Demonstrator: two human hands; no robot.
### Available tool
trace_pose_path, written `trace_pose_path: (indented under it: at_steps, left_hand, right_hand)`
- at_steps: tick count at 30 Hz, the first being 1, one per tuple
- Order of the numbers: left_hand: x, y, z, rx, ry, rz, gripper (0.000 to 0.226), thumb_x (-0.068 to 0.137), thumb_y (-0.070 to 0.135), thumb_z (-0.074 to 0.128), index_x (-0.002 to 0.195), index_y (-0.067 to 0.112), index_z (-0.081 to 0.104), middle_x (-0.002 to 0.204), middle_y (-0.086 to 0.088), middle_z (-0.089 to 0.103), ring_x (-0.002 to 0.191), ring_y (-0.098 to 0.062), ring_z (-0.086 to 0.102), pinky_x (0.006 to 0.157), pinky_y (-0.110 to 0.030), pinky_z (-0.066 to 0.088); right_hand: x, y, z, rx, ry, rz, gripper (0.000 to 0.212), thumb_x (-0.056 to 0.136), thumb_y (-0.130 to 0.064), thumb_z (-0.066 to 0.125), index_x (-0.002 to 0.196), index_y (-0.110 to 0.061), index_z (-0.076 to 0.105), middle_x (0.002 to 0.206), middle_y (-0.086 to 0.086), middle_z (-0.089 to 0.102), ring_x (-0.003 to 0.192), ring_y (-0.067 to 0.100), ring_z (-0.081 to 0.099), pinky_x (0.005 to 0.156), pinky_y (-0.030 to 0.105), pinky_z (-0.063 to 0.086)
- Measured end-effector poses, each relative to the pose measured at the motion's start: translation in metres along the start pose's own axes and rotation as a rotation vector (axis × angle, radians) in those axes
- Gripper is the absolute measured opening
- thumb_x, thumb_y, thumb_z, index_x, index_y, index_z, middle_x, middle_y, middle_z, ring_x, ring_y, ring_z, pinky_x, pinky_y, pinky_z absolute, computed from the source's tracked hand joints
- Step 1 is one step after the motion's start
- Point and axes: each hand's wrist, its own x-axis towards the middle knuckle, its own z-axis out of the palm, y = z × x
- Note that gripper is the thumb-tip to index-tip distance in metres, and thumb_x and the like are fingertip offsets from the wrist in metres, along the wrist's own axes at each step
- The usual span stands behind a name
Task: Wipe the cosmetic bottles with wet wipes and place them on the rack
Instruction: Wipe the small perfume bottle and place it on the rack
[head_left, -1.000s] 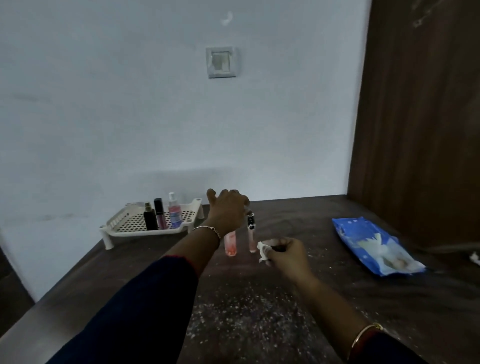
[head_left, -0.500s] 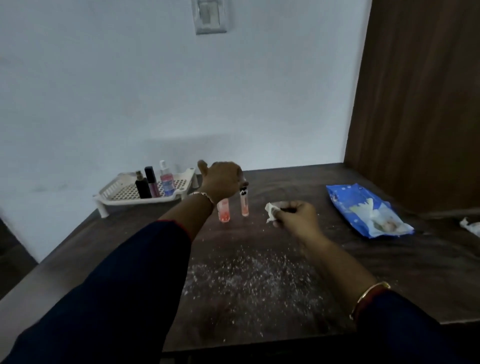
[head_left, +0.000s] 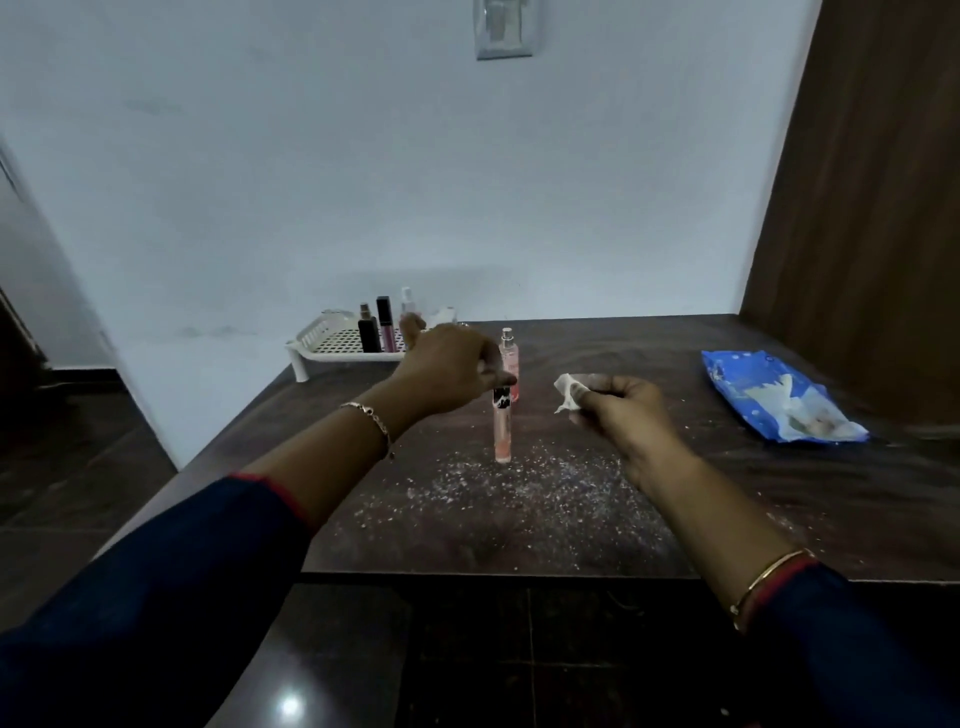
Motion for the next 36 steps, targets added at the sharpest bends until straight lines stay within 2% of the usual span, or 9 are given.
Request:
trace_pose_path:
  at_steps: [6, 9, 13, 16, 22, 24, 27, 31, 36]
  left_hand:
    - [-0.024, -0.001, 0.006, -0.042, 0.026, -0.019, 0.030, 0.083, 0.055, 0.057, 0.092, 0.028, 0.066, 0.095, 0.011, 0.067, 0.100, -0.014, 0.055, 0.091, -0.037, 0.012]
    - [-0.030, -0.003, 0.016, -0.046, 0.042, -0.024, 0.032, 0.083, 0.057, 0.055, 0.094, 0.029, 0.066, 0.099, 0.011, 0.067, 0.105, -0.014, 0.054, 0.088, -0.037, 0.013]
    - [-0.033, -0.005, 0.018, -0.110, 0.084, -0.029, 0.035, 0.084, 0.057, 0.054, 0.100, 0.028, 0.067, 0.104, 0.009, 0.067, 0.107, -0.014, 0.054, 0.080, -0.033, 0.011]
    - [-0.037, -0.007, 0.018, -0.109, 0.096, -0.040, 0.041, 0.081, 0.061, 0.054, 0.109, 0.033, 0.064, 0.114, 0.012, 0.064, 0.114, -0.012, 0.050, 0.090, -0.039, 0.016]
    - [-0.042, -0.020, 0.026, -0.148, 0.099, -0.047, 0.057, 0.075, 0.062, 0.059, 0.123, 0.032, 0.053, 0.117, 0.011, 0.060, 0.117, -0.011, 0.049, 0.100, -0.045, 0.024]
    - [-0.043, -0.022, 0.029, -0.210, 0.097, -0.077, 0.056, 0.074, 0.062, 0.061, 0.121, 0.032, 0.054, 0.116, 0.012, 0.060, 0.116, -0.010, 0.049, 0.100, -0.044, 0.025]
    - [-0.044, -0.022, 0.030, -0.300, 0.109, -0.121, 0.045, 0.075, 0.058, 0.063, 0.112, 0.034, 0.059, 0.113, 0.014, 0.060, 0.110, -0.007, 0.049, 0.088, -0.034, 0.018]
    - [-0.039, -0.024, 0.033, -0.402, 0.079, -0.138, 0.037, 0.073, 0.052, 0.067, 0.103, 0.031, 0.063, 0.110, 0.011, 0.058, 0.107, -0.010, 0.050, 0.100, -0.044, 0.029]
    - [-0.034, -0.028, 0.038, -0.436, 0.019, -0.141, 0.019, 0.072, 0.050, 0.069, 0.081, 0.036, 0.061, 0.099, 0.017, 0.056, 0.102, -0.009, 0.052, 0.097, -0.048, 0.032]
  right_hand:
    - [-0.013, -0.009, 0.023, -0.060, -0.040, -0.018, 0.007, 0.086, -0.001, 0.063, 0.088, -0.007, 0.066, 0.090, 0.006, 0.066, 0.073, 0.011, 0.061, 0.071, 0.026, 0.056]
    - [-0.017, -0.010, 0.032, -0.071, -0.058, -0.054, 0.012, 0.086, -0.002, 0.063, 0.096, -0.005, 0.069, 0.090, 0.006, 0.069, 0.074, 0.010, 0.063, 0.065, 0.021, 0.056]
    - [-0.020, -0.011, 0.038, -0.092, -0.083, -0.086, 0.013, 0.086, -0.001, 0.062, 0.092, -0.009, 0.070, 0.085, 0.004, 0.069, 0.074, 0.009, 0.064, 0.066, 0.022, 0.057]
    - [-0.019, -0.012, 0.039, -0.109, -0.088, -0.105, 0.014, 0.086, 0.000, 0.061, 0.096, -0.005, 0.070, 0.083, 0.003, 0.069, 0.070, 0.006, 0.063, 0.058, 0.015, 0.053]
    - [-0.016, -0.010, 0.044, -0.206, -0.093, -0.161, 0.017, 0.087, 0.002, 0.060, 0.095, -0.008, 0.070, 0.085, 0.002, 0.068, 0.078, 0.011, 0.063, 0.066, 0.018, 0.053]
    - [-0.013, -0.011, 0.047, -0.309, -0.099, -0.223, 0.019, 0.087, 0.003, 0.059, 0.095, -0.012, 0.069, 0.090, 0.001, 0.067, 0.084, 0.014, 0.063, 0.071, 0.020, 0.053]
    - [-0.010, -0.013, 0.054, -0.599, -0.139, -0.392, 0.019, 0.087, -0.001, 0.060, 0.095, -0.017, 0.068, 0.091, -0.007, 0.063, 0.084, 0.007, 0.059, 0.073, 0.016, 0.047]
    - [-0.010, -0.013, 0.059, -0.938, -0.218, -0.591, 0.011, 0.090, -0.010, 0.058, 0.097, -0.013, 0.066, 0.093, -0.004, 0.060, 0.079, 0.005, 0.055, 0.068, 0.015, 0.042]
    - [-0.012, -0.008, 0.056, -1.145, -0.271, -0.707, 0.011, 0.089, -0.013, 0.059, 0.099, -0.012, 0.065, 0.098, -0.002, 0.058, 0.085, 0.007, 0.050, 0.071, 0.013, 0.039]
